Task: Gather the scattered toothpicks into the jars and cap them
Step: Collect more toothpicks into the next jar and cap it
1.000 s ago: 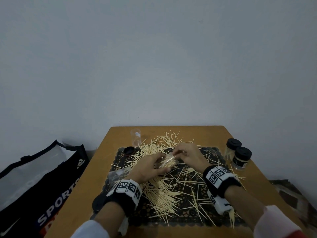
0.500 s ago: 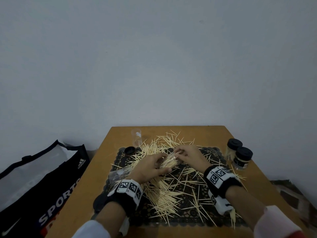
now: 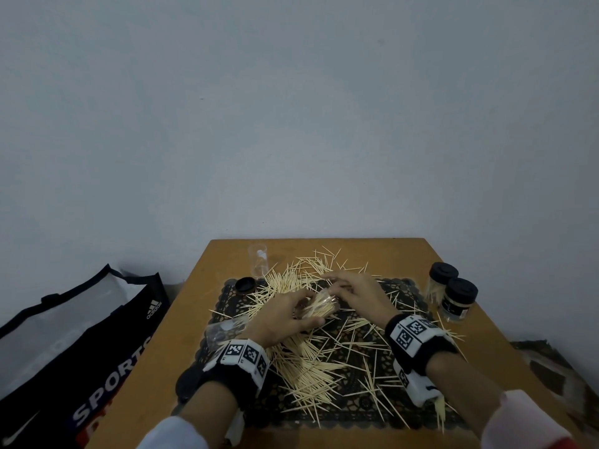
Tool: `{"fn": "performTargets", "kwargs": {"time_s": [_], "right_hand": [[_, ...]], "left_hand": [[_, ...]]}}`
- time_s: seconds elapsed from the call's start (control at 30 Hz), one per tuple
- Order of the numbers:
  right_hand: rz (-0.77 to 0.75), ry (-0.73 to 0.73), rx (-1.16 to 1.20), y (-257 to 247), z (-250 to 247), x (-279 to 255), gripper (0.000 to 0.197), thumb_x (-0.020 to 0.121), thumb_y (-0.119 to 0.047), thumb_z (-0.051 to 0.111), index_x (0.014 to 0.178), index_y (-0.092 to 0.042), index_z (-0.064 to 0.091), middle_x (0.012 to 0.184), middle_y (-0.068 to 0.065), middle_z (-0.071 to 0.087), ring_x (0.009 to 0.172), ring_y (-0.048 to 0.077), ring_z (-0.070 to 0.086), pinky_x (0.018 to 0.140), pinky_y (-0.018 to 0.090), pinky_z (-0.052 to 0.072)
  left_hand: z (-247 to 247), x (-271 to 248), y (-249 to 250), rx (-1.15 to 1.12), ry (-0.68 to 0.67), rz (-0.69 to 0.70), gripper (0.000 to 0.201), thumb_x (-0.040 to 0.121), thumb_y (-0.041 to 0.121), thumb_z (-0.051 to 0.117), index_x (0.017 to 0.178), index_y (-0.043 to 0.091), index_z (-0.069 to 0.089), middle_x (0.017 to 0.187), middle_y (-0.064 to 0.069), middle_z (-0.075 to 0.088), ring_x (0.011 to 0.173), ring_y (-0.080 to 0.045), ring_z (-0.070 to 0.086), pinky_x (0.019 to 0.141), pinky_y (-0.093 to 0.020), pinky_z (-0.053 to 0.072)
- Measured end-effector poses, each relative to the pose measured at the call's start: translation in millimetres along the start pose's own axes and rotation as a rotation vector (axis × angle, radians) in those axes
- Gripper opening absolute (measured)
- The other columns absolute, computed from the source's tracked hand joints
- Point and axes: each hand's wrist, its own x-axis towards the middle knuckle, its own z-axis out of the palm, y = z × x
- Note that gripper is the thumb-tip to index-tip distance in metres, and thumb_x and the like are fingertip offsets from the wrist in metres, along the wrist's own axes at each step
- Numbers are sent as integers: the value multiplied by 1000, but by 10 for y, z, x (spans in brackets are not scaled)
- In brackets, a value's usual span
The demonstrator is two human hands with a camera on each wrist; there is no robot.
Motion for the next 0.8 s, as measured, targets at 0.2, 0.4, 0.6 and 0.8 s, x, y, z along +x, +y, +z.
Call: {"fn": "performTargets", "kwargs": {"time_s": [0.2, 0.4, 0.6, 0.8], "right_hand": [[36, 24, 20, -95, -47, -32, 30, 99, -20, 51, 127, -23, 61, 96, -4, 71, 70, 19, 62, 66, 36, 55], [-27, -118, 6, -86, -5, -10, 34, 96, -4, 48, 124, -17, 63, 114, -2, 63, 64, 9, 49, 58, 18, 41], [15, -7, -15, -62, -29, -15, 44, 96, -2, 47, 133, -26, 55, 104, -11, 62, 76, 23, 57, 67, 35, 50], [-41, -172, 14, -42, 8, 1, 54, 92, 3, 48, 136, -27, 52, 117, -7, 56, 64, 3, 43, 54, 15, 39]], "left_hand": [[2, -1, -28, 6, 129, -58, 61, 86, 56, 63, 130, 16, 53, 110, -3, 68, 85, -13, 64, 70, -19, 49], [-4, 4, -22, 2, 129, -65, 64, 86, 57, 62, 130, 12, 54, 106, -4, 69, 81, -13, 65, 71, -23, 54], [-11, 13, -12, 13, 122, -54, 61, 85, 57, 63, 129, 15, 54, 106, -1, 68, 81, -11, 61, 63, -14, 40], [5, 17, -26, -2, 99, -82, 63, 84, 56, 65, 130, 16, 53, 105, -3, 68, 80, -11, 63, 64, -15, 44]]}}
